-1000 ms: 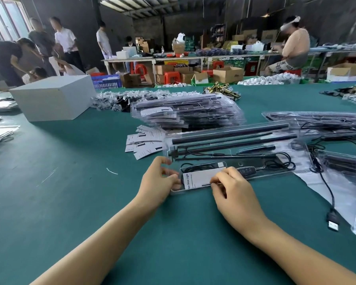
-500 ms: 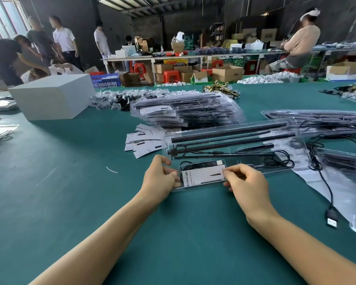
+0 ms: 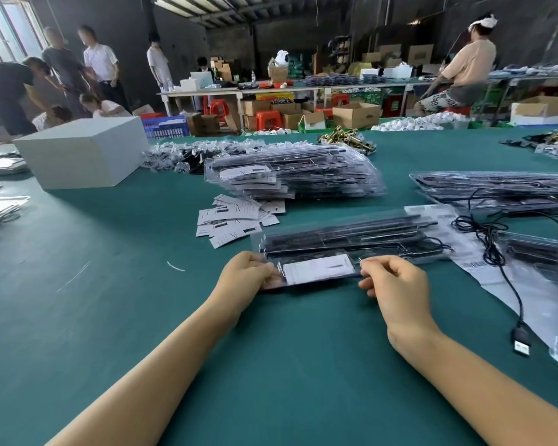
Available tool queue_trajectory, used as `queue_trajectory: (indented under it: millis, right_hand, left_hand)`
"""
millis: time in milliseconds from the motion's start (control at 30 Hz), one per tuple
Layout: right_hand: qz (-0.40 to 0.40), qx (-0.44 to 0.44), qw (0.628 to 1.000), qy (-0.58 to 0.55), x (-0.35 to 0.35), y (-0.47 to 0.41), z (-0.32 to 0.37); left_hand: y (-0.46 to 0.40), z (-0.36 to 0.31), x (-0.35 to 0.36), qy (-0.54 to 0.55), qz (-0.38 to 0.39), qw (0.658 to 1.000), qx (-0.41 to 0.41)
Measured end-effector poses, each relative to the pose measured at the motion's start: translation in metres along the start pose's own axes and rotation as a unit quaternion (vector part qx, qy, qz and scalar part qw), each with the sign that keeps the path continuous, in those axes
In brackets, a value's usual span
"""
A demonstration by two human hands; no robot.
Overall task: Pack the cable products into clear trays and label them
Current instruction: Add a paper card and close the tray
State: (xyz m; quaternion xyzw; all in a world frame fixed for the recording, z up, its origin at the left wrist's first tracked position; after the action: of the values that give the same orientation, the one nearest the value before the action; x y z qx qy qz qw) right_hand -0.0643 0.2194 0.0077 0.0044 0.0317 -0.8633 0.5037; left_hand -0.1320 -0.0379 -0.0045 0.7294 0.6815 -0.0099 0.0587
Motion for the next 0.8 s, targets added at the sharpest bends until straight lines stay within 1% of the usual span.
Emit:
queue_trajectory:
  millis: [100,133,167,200,233,267,300,333,367,400,433,467,500,533,633,800]
  right_hand:
    - [-0.009,-0.01,1.0,0.003,-0.001,0.0,0.001]
    - [-0.021,-0.033,0.999,0.031,-0.003,-0.001,0.006]
    - [-0.038,-0.072,0.993,0.089,-0.006,0.0,0.014]
    - [-0.06,-0.123,0.977,0.164,-0.008,0.003,0.027]
    - [-0.074,-0.184,0.951,0.239,-0.007,0.008,0.041]
    - [-0.072,-0.242,0.915,0.315,-0.002,0.012,0.054]
    - [-0.055,-0.29,0.867,0.401,0.007,0.014,0.06]
    - [-0.031,-0.316,0.812,0.49,0.018,0.015,0.059]
    - [-0.001,-0.317,0.765,0.561,0.025,0.012,0.052]
    - [0.027,-0.299,0.742,0.6,0.028,0.008,0.042]
    - [0.039,-0.281,0.745,0.604,0.027,0.004,0.038]
    - [0.037,-0.278,0.759,0.587,0.024,0.002,0.039]
    - [0.029,-0.289,0.773,0.564,0.022,0.004,0.043]
    - [0.014,-0.313,0.777,0.546,0.021,0.007,0.049]
    - [-0.028,-0.385,0.756,0.529,0.02,0.016,0.061]
    - [-0.038,-0.467,0.721,0.51,0.029,0.032,0.072]
  left_hand:
    - [-0.001,0.002,0.001,0.085,0.013,0.996,-0.022]
    - [-0.001,0.001,0.0,0.109,0.014,0.994,-0.025]
    - [0.0,0.001,-0.001,0.133,0.015,0.991,-0.027]
    - [0.0,0.0,-0.002,0.159,0.015,0.987,-0.028]
    - [0.0,-0.002,-0.004,0.183,0.015,0.983,-0.027]
    - [0.0,-0.004,-0.005,0.204,0.017,0.978,-0.026]
    - [0.001,-0.005,-0.007,0.221,0.017,0.975,-0.025]
    - [0.001,-0.006,-0.008,0.234,0.017,0.972,-0.024]
    - [0.001,-0.008,-0.009,0.242,0.017,0.97,-0.022]
    - [0.002,-0.009,-0.009,0.247,0.02,0.969,-0.019]
    - [0.003,-0.011,-0.008,0.252,0.025,0.967,-0.014]
    - [0.005,-0.014,-0.007,0.258,0.034,0.966,-0.006]
    - [0.006,-0.016,-0.005,0.264,0.044,0.963,0.003]
    - [0.008,-0.019,-0.003,0.271,0.054,0.961,0.012]
    - [0.01,-0.024,0.0,0.287,0.067,0.955,0.025]
    - [0.013,-0.021,-0.004,0.31,0.057,0.949,0.001]
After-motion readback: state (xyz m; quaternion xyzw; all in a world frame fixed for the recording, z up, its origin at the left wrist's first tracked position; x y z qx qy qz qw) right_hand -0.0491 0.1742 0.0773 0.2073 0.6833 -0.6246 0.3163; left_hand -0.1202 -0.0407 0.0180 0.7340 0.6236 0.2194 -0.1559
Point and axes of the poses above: each hand's wrist, its own y-axis away from the middle knuckle, its own x-axis out of the palm, z = x × y, the point moved 10 cm from there along -y, towards the middle knuckle, and after that the axes turned 2 degrees about z, right-handed, at the moved point
